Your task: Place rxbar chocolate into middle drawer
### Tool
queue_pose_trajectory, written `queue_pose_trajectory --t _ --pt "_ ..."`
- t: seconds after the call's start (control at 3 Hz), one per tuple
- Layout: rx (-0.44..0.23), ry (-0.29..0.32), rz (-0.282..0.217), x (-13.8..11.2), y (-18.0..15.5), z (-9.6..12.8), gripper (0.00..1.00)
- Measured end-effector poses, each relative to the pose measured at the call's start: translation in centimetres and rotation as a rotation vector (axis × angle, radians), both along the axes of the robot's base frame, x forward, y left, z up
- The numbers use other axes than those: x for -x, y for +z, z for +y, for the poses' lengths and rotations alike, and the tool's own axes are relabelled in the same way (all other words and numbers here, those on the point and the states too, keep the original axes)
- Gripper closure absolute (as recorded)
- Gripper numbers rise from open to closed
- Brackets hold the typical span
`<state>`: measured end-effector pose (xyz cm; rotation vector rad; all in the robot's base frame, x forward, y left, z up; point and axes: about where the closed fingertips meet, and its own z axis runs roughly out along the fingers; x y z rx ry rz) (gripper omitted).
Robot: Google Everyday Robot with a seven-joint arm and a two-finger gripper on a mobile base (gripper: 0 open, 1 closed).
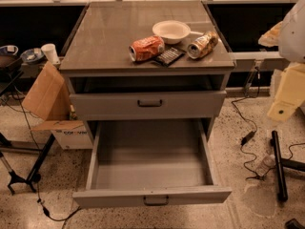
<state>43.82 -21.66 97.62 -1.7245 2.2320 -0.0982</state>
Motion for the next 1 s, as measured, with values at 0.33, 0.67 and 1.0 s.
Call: queue_pose_trajectory --t 0.33,0.67,1.0 --pt "-0.010 -0.009 -0.014 -0.3 0.3 0.2 0.00" --pt "-0.089 -0.058 -0.011 -2.5 0.4 1.5 0.00" --pt "-0.193 -0.149 0.032 -6.4 -0.2 3.4 0.00"
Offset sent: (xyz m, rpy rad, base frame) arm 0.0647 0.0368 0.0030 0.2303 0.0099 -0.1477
